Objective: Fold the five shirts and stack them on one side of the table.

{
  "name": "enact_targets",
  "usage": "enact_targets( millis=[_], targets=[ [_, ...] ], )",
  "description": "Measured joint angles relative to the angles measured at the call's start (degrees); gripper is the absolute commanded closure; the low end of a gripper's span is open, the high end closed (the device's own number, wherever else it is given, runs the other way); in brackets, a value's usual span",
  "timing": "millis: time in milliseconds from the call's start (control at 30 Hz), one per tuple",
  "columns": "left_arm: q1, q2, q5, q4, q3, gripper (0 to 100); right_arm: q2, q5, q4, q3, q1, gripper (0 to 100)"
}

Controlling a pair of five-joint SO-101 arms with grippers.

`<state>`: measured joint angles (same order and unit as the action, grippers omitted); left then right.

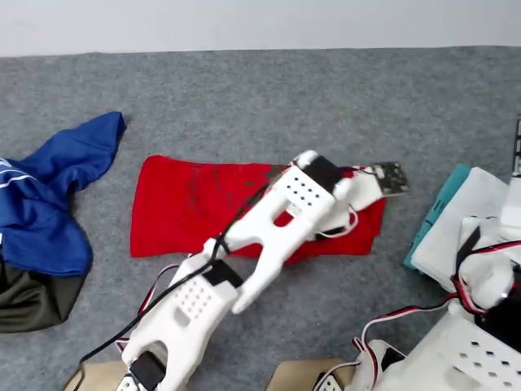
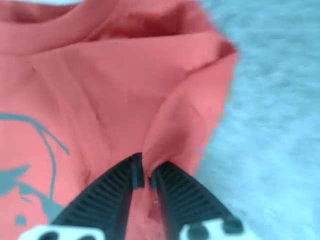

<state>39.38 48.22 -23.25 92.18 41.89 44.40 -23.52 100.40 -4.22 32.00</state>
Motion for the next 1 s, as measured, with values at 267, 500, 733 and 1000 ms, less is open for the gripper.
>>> enact_targets(
  millis=[267,500,733,1000],
  targets=[
    [-5.01,4.66,0.0,-4.92,1.49,88,0.0,0.0,0.0,0.0,0.0,93.8],
    [-7.56,4.75,-0.09,-4.92,8.53,85,0.0,0.0,0.0,0.0,0.0,93.8],
    [-7.91,4.75,-0.7,-4.92,10.99,85,0.0,0.0,0.0,0.0,0.0,93.8],
    [-5.54,3.08,-1.05,6.33,17.58,85,0.0,0.0,0.0,0.0,0.0,93.8]
  ],
)
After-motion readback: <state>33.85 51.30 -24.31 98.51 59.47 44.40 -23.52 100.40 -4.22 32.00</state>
